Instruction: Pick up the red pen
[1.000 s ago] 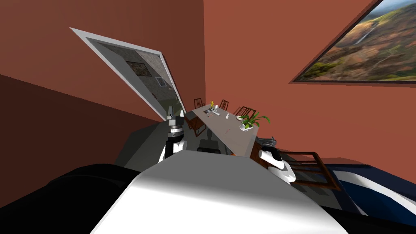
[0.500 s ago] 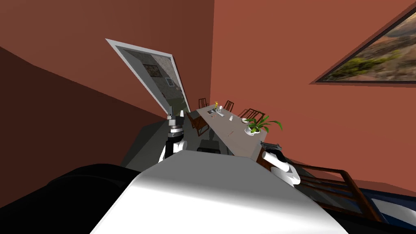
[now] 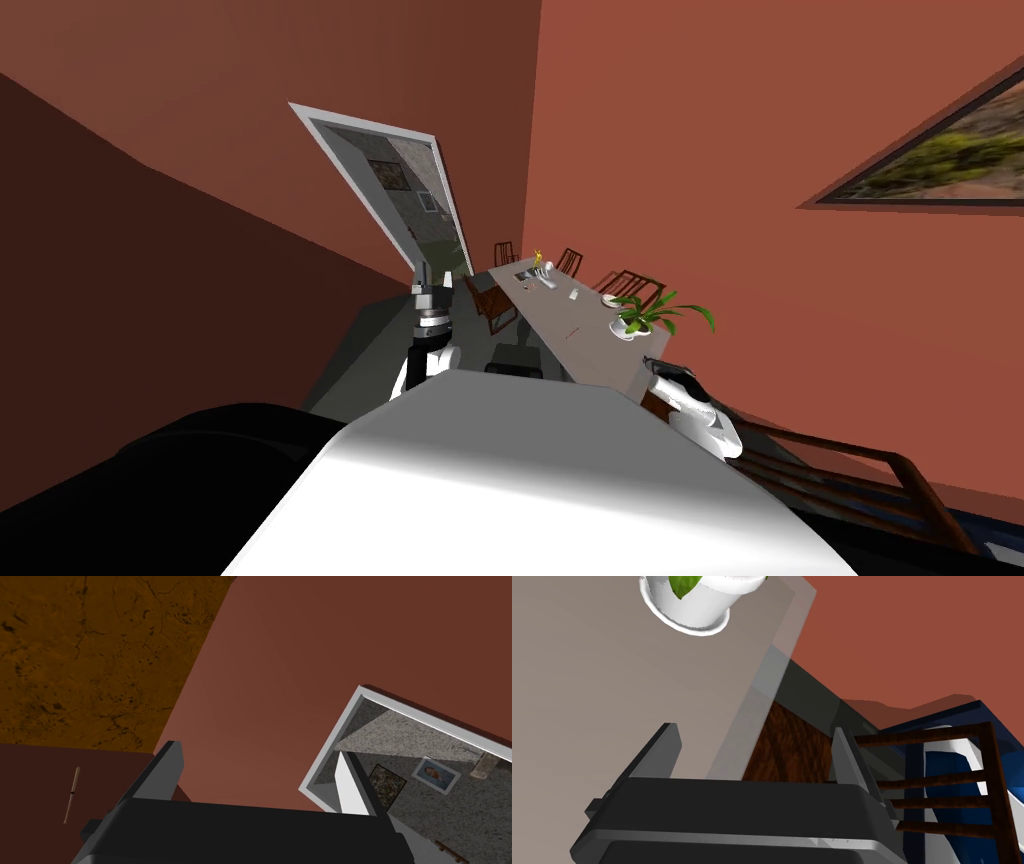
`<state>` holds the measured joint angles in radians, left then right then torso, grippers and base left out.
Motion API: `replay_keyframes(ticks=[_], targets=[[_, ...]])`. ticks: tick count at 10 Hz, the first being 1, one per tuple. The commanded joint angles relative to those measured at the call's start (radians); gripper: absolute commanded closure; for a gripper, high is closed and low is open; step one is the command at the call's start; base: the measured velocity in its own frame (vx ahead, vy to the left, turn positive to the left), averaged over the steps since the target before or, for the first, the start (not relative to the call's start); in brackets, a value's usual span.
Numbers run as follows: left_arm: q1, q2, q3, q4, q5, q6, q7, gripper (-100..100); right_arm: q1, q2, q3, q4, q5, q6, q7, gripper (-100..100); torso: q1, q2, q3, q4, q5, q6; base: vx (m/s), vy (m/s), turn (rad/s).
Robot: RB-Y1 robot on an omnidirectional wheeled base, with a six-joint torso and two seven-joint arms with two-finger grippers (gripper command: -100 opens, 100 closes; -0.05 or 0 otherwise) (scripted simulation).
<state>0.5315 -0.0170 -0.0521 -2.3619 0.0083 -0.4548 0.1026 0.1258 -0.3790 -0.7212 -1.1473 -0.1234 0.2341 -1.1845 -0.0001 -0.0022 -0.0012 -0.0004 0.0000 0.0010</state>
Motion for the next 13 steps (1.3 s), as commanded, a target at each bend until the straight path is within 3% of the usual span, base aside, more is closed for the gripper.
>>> replay_keyframes(ticks=[1, 3, 4, 5, 6, 7, 8, 10, 11, 12, 13], targets=[[0.000, 0.000, 0.000, 0.000, 0.000, 0.000, 0.000, 0, -0.020, -0.003, -0.044, 0.050, -0.001, 0.050, -0.050, -100, 0.000, 0.000, 0.000, 0.000, 0.000, 0.000, 0.037, 0.009, 0.279], [0.000, 0.000, 0.000, 0.000, 0.000, 0.000, 0.000, 0, -0.020, -0.003, -0.044, 0.081, -0.001, 0.058, -0.057, -100, 0.000, 0.000, 0.000, 0.000, 0.000, 0.001, 0.025, 0.002, 0.021], [0.000, 0.000, 0.000, 0.000, 0.000, 0.000, 0.000, 0, -0.042, -0.011, -0.082, 0.122, -0.003, 0.111, -0.104, -100, 0.000, 0.001, 0.000, 0.000, 0.000, 0.001, 0.026, 0.011, 0.205], [0.000, 0.000, 0.000, 0.000, 0.000, 0.000, 0.000, 0, -0.042, -0.011, -0.082, 0.141, -0.003, 0.111, -0.104, -100, 0.001, 0.000, 0.000, 0.000, 0.000, -0.001, 0.032, 0.005, 0.169], [0.000, 0.000, 0.000, 0.000, 0.000, 0.000, 0.000, 0, -0.064, -0.018, -0.119, 0.174, -0.003, 0.154, -0.147, -100, 0.000, 0.000, 0.000, 0.000, 0.000, 0.000, 0.040, 0.007, 0.228], [0.000, 0.000, 0.000, 0.000, 0.000, 0.000, 0.000, 0, -0.064, -0.018, -0.119, 0.199, -0.003, 0.164, -0.149, -100, 0.000, -0.001, 0.000, 0.000, 0.000, 0.000, 0.042, 0.001, 0.102], [0.000, 0.000, 0.000, 0.000, 0.000, 0.000, 0.000, 0, -0.086, -0.025, -0.155, 0.242, -0.004, 0.192, -0.189, -100, 0.000, -0.001, -0.001, 0.000, 0.000, 0.000, 0.048, 0.007, 0.194], [0.000, 0.000, 0.000, 0.000, 0.000, 0.000, 0.000, 0, -0.086, -0.025, -0.155, 0.255, -0.004, 0.216, -0.191, -100, 0.000, -0.001, -0.001, 0.000, 0.000, 0.001, 0.035, 0.002, 0.061], [0.000, 0.000, 0.000, 0.000, 0.000, 0.000, 0.000, 0, -0.106, -0.031, -0.189, 0.310, -0.004, 0.248, -0.230, -100, 0.000, 0.000, 0.000, 0.000, 0.000, 0.001, 0.033, 0.000, 0.188], [0.000, 0.000, 0.000, 0.000, 0.000, 0.000, 0.000, 0, -0.106, -0.031, -0.189, 0.309, -0.004, 0.266, -0.230, -100, 0.000, 0.000, 0.000, 0.000, 0.000, 0.000, 0.035, -0.005, 0.130], [0.000, 0.000, 0.000, 0.000, 0.000, 0.000, 0.000, 0, -0.127, -0.037, -0.221, 0.340, -0.003, 0.311, -0.267, -100, 0.000, -0.001, 0.000, 0.000, 0.000, 0.000, 0.045, -0.002, 0.247]])
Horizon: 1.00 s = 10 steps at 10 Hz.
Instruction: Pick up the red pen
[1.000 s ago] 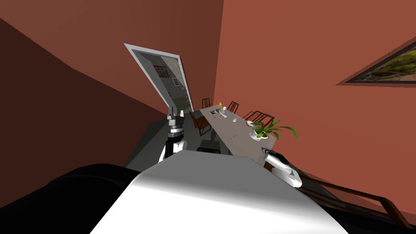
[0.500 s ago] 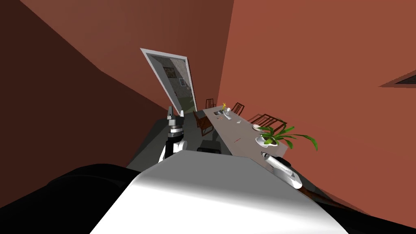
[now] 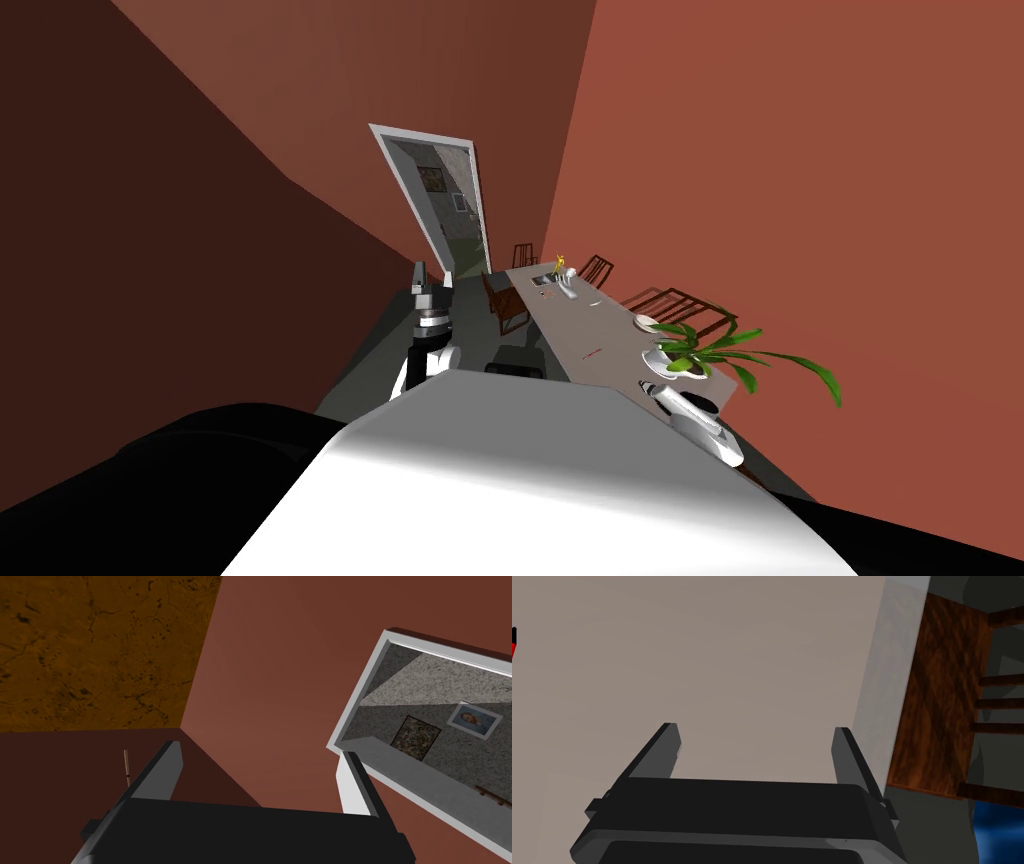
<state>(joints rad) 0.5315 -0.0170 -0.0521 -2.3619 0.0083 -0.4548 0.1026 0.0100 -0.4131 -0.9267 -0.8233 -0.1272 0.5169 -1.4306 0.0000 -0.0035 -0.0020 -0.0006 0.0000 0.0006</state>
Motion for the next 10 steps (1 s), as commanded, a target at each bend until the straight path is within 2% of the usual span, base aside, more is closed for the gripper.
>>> replay_keyframes(ticks=[1, 2, 3, 4, 5, 6, 7, 8, 9, 10], targets=[[0.000, 0.000, 0.000, 0.000, 0.000, 0.000, 0.000, 0, -0.011, -0.003, -0.016, 0.038, 0.000, 0.033, -0.021, -100, 0.000, 0.000, 0.000, 0.000, 0.000, 0.000, 0.048, -0.003, 0.094], [0.000, 0.000, 0.000, 0.000, 0.000, 0.000, 0.000, 0, -0.011, -0.003, -0.016, 0.038, 0.000, 0.033, -0.021, -100, 0.000, 0.000, 0.000, 0.000, 0.000, 0.001, 0.026, 0.002, -0.039], [0.000, 0.000, 0.000, 0.000, 0.000, 0.000, 0.000, 0, -0.030, -0.009, -0.047, 0.072, 0.001, 0.080, -0.056, -100, 0.000, 0.001, 0.001, 0.000, 0.000, 0.001, 0.038, 0.005, 0.172], [0.000, 0.000, 0.000, 0.000, 0.000, 0.000, 0.000, 0, -0.030, -0.009, -0.047, 0.087, 0.001, 0.080, -0.056, -100, 0.000, 0.000, 0.000, 0.000, 0.000, 0.000, 0.040, -0.003, 0.128], [0.000, 0.000, 0.000, 0.000, 0.000, 0.000, 0.000, 0, -0.049, -0.015, -0.076, 0.134, 0.002, 0.107, -0.088, -100, 0.000, 0.000, 0.000, 0.000, 0.000, 0.001, 0.053, -0.009, 0.174], [0.000, 0.000, 0.000, 0.000, 0.000, 0.000, 0.000, 0, -0.049, -0.015, -0.076, 0.134, 0.002, 0.122, -0.088, -100, 0.000, 0.000, 0.000, 0.000, 0.000, 0.000, 0.052, -0.011, 0.104], [0.000, 0.000, 0.000, 0.000, 0.000, 0.000, 0.000, 0, -0.066, -0.020, -0.103, 0.167, 0.003, 0.158, -0.117, -100, 0.000, 0.000, 0.000, 0.000, 0.000, 0.001, 0.059, -0.007, 0.143], [0.000, 0.000, 0.000, 0.000, 0.000, 0.000, 0.000, 0, -0.066, -0.020, -0.103, 0.178, 0.003, 0.168, -0.117, -100, 0.000, -0.001, -0.001, 0.000, 0.000, 0.001, 0.046, -0.006, 0.094], [0.000, 0.000, 0.000, 0.000, 0.000, 0.000, 0.000, 0, -0.082, -0.024, -0.127, 0.217, 0.004, 0.206, -0.143, -100, 0.000, 0.000, 0.000, 0.000, 0.000, 0.001, 0.051, -0.003, 0.149], [0.000, 0.000, 0.000, 0.000, 0.000, 0.000, 0.000, 0, -0.082, -0.024, -0.127, 0.219, 0.004, 0.209, -0.143, -100, 0.000, 0.000, 0.000, 0.000, 0.000, 0.001, 0.046, -0.006, 0.098]])
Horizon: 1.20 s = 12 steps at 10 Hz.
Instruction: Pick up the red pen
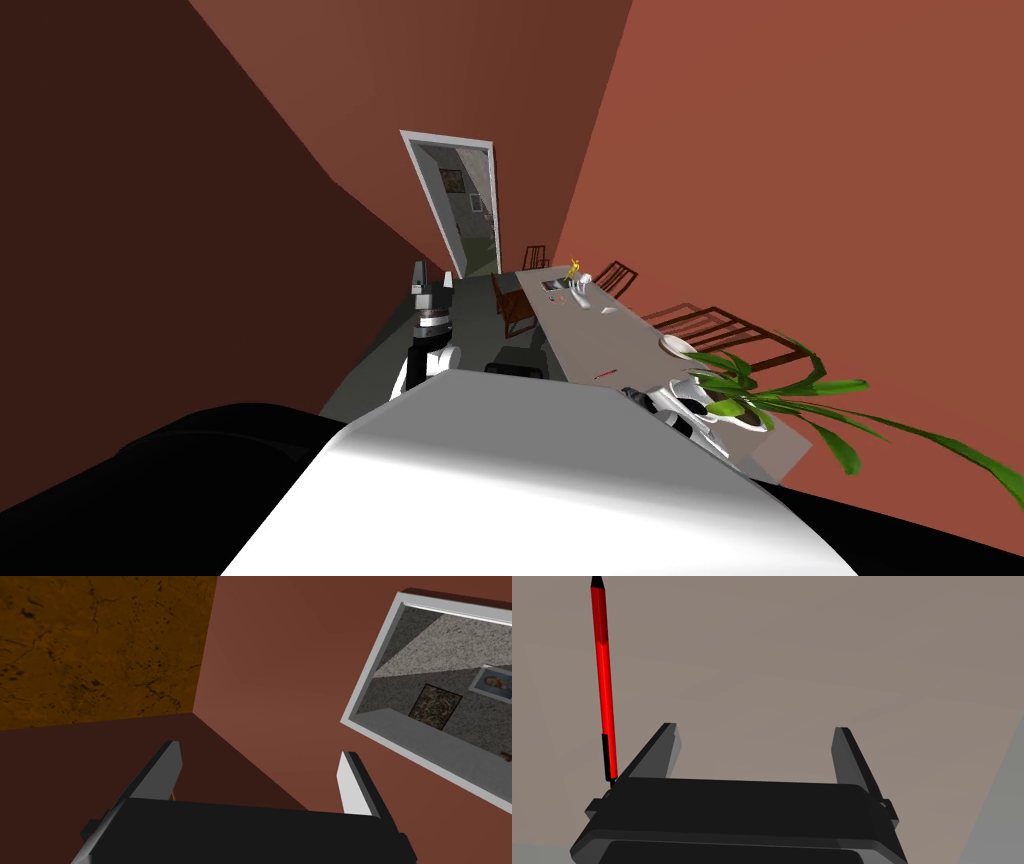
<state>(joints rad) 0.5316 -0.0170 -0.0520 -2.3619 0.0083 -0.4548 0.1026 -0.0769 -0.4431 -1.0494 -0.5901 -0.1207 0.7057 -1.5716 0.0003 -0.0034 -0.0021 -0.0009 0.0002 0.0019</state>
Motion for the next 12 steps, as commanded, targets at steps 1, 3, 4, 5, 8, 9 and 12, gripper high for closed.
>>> replay_keyframes(ticks=[1, 3, 4, 5, 8, 9, 12], targets=[[0.000, 0.000, 0.000, 0.000, 0.000, 0.000, 0.000, 0, -0.009, 0.001, -0.027, 0.024, -0.001, 0.050, -0.025, -100, 0.000, 0.000, 0.000, 0.000, 0.000, 0.000, 0.046, -0.002, 0.137], [0.000, 0.000, 0.000, 0.000, 0.000, 0.000, 0.000, 0, -0.023, -0.003, -0.048, 0.058, 0.000, 0.085, -0.046, -100, 0.000, 0.001, 0.000, 0.000, 0.000, 0.000, 0.042, -0.007, 0.084], [0.000, 0.000, 0.000, 0.000, 0.000, 0.000, 0.000, 0, -0.023, -0.003, -0.048, 0.058, 0.000, 0.091, -0.046, -100, 0.000, 0.000, 0.000, 0.000, 0.000, 0.000, 0.041, -0.015, 0.092], [0.000, 0.000, 0.000, 0.000, 0.000, 0.000, 0.000, 0, -0.034, -0.006, -0.065, 0.088, 0.001, 0.121, -0.064, -100, 0.000, 0.001, 0.000, 0.000, 0.000, 0.000, 0.049, -0.016, 0.138], [0.000, 0.000, 0.000, 0.000, 0.000, 0.000, 0.000, 0, -0.044, -0.009, -0.081, 0.114, 0.003, 0.148, -0.079, -100, 0.000, 0.002, 0.001, 0.000, 0.000, 0.000, 0.025, -0.008, 0.049], [0.000, 0.000, 0.000, 0.000, 0.000, 0.000, 0.000, 0, -0.052, -0.012, -0.093, 0.136, 0.004, 0.171, -0.091, -100, 0.000, 0.002, 0.001, 0.000, 0.000, 0.000, 0.054, -0.013, 0.145], [0.000, 0.000, 0.000, 0.000, 0.000, 0.000, 0.000, 0, -0.058, -0.014, -0.104, 0.153, 0.005, 0.189, -0.101, -100, 0.000, 0.000, 0.000, 0.000, 0.000, 0.000, 0.038, -0.011, 0.043]])
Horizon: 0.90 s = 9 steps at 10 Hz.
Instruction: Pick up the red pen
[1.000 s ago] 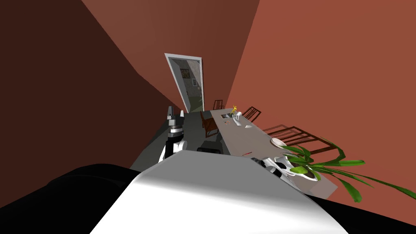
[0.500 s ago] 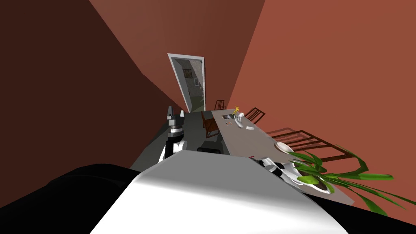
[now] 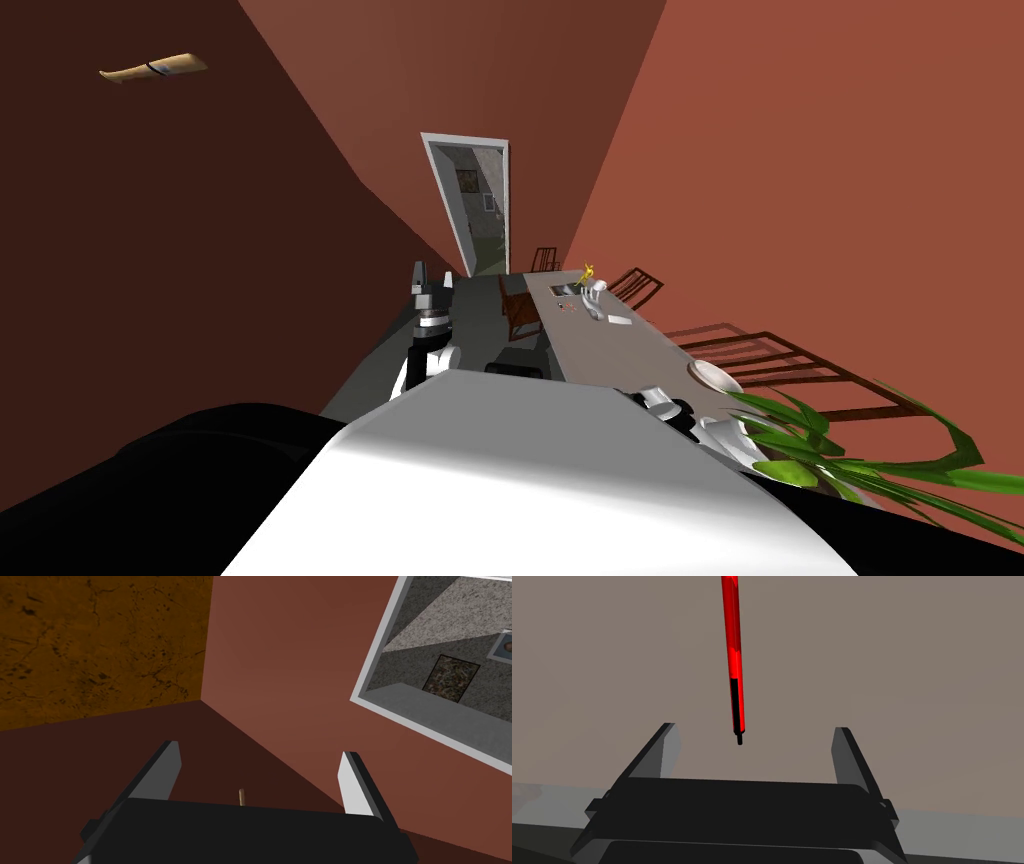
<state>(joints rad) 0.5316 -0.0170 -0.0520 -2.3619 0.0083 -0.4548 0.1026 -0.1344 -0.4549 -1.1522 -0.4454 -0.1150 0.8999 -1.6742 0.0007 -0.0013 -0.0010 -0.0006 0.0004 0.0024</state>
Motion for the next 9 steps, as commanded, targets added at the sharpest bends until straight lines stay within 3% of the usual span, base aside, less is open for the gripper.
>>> replay_keyframes(ticks=[1, 4, 5, 6, 9], targets=[[0.000, 0.000, 0.000, 0.000, 0.000, 0.000, 0.000, 0, -0.009, -0.005, -0.013, 0.031, 0.001, 0.017, -0.010, -100, 0.000, 0.000, 0.000, 0.000, 0.000, 0.000, 0.016, -0.006, 0.083], [0.000, 0.000, 0.000, 0.000, 0.000, 0.000, 0.000, 0, -0.011, -0.010, -0.013, 0.041, 0.001, 0.008, -0.008, -100, 0.000, 0.000, 0.000, 0.000, 0.000, 0.000, 0.011, -0.005, 0.016], [0.000, 0.000, 0.000, 0.000, 0.000, 0.000, 0.000, 0, -0.010, -0.009, -0.013, 0.038, 0.001, 0.013, -0.009, 0, 0.000, 0.001, 0.001, 0.000, 0.000, 0.000, 0.000, 0.000, 0.000], [0.000, 0.000, 0.000, 0.000, 0.000, 0.000, 0.000, 0, 0.000, 0.018, -0.008, 0.045, -0.005, -0.023, 0.001, -100, 0.000, 0.001, 0.001, 0.000, 0.000, 0.000, 0.040, -0.036, -0.062], [0.000, 0.000, 0.000, 0.000, 0.000, 0.000, 0.000, 0, 0.010, 0.044, -0.003, 0.053, -0.011, -0.057, 0.012, -100, -0.003, -0.002, -0.001, 0.000, -0.001, 0.000, 0.046, -0.058, -0.035]])
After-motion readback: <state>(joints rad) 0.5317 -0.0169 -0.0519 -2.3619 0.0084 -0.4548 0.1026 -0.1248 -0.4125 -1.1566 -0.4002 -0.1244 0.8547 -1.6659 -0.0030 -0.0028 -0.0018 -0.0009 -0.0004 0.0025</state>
